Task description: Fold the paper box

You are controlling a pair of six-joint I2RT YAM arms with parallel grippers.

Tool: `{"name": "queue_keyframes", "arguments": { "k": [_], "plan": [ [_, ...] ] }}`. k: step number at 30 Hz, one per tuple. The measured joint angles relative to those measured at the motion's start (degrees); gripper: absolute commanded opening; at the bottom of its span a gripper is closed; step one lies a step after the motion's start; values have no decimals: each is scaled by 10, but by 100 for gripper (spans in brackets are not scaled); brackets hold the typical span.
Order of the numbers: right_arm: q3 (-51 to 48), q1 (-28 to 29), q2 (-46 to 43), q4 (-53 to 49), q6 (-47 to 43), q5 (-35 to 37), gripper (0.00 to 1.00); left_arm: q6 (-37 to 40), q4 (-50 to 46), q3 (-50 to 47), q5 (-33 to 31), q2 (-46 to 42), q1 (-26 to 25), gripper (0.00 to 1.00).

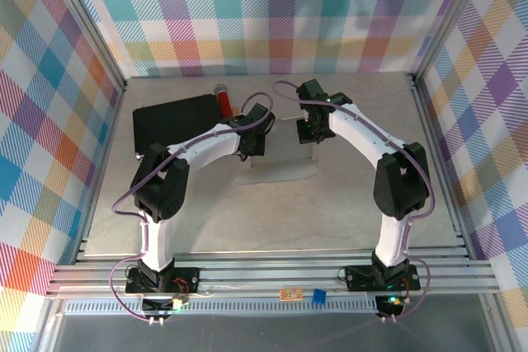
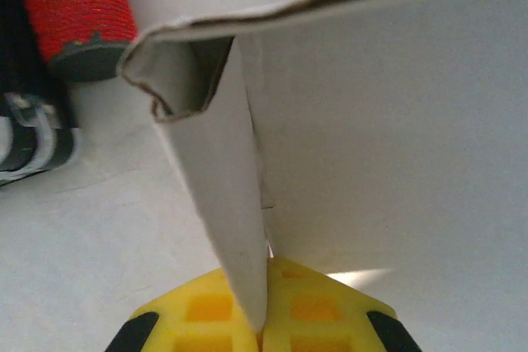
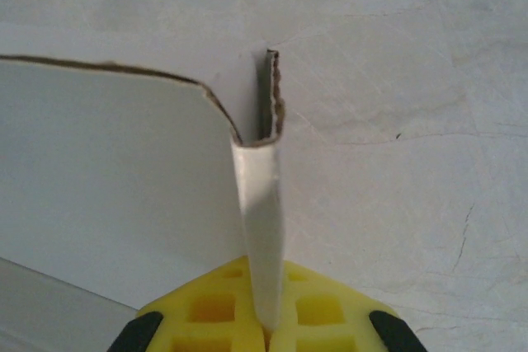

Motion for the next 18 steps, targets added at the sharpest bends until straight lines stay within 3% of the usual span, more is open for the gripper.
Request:
{"name": "queue_keyframes", "arguments": {
  "k": [6, 14, 18],
  "plan": [
    [0, 19, 0, 0, 34, 6, 0, -12, -29, 1, -59, 0, -11, 0],
    [0, 19, 1, 0, 58, 0, 0, -12, -30, 1, -70, 0, -14, 2],
    [-3, 17, 1, -2, 62, 0, 0, -5, -30, -7, -45, -12, -12, 34]
  ]
}}
